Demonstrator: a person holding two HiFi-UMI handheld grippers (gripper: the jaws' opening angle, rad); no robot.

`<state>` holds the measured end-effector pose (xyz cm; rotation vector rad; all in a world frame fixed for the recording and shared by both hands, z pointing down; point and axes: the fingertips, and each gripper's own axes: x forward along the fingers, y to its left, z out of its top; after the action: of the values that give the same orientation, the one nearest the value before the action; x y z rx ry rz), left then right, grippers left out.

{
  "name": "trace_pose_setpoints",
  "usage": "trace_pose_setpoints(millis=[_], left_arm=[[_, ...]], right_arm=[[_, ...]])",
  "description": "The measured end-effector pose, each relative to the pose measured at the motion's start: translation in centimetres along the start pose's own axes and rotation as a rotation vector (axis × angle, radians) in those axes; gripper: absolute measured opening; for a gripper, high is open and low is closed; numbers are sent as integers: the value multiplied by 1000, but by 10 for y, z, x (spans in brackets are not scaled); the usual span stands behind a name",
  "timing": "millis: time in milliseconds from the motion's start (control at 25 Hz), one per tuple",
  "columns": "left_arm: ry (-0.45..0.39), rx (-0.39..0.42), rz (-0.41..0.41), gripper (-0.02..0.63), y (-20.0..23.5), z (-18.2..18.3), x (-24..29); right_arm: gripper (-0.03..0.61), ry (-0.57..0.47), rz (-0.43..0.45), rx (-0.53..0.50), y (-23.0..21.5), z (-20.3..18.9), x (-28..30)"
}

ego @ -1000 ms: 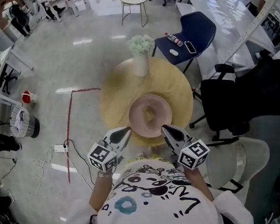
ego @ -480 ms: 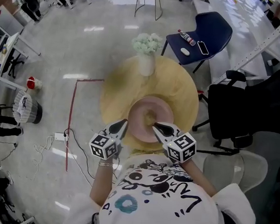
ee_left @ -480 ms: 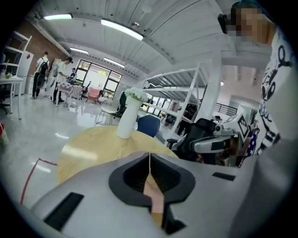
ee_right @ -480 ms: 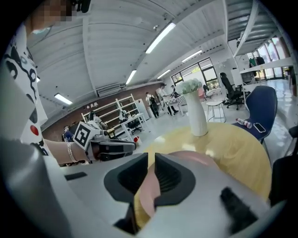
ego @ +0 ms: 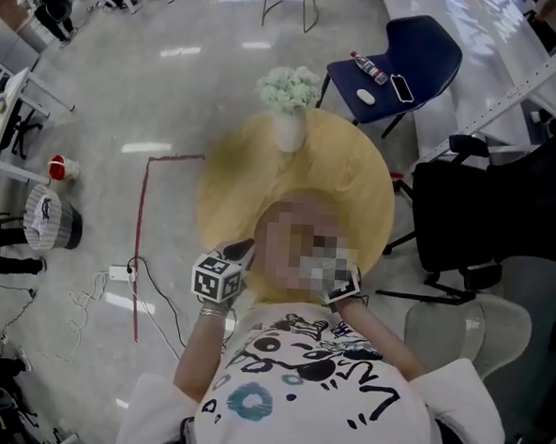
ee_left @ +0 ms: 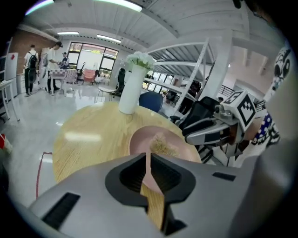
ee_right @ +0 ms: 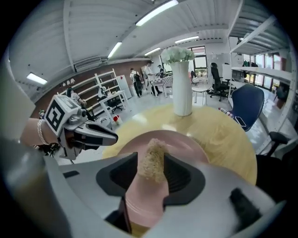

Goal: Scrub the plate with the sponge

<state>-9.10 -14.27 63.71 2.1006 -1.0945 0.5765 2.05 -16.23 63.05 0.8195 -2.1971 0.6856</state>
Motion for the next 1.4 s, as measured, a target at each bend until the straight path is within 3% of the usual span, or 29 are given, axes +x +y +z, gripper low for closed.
trace_pose_setpoints(millis=[80,200,320,440,600,720,920,1120,1400], left_arm=[[51,21,-18,21,4,-5,8],[97,63,21,26,20,-5,15],[164,91,30,127,32,-13,27],[208,87,-8,135,31,-25,39],[194,35,-39,109,31,-29,45],[168,22,-37,103,31,-27,46],[159,34,-22,101,29,-27,46],[131,42,-25,98,31,-25,46],[128,3,-19,94,33,-26,45]], right_arm=[[183,31,-23,-4,-1,0,13],[190,62,-58,-8,-3,1,29],[206,143,-70,-25,-5,-10,45],[210,205,-47,21,-3,-25,56],[205,186,9,83,2,-25,62],[159,142,81,77,11,-10,58],[140,187,160,-51,30,6,77],[129,274,156,-124,26,6,95],[127,255,65,-103,-13,20,91]])
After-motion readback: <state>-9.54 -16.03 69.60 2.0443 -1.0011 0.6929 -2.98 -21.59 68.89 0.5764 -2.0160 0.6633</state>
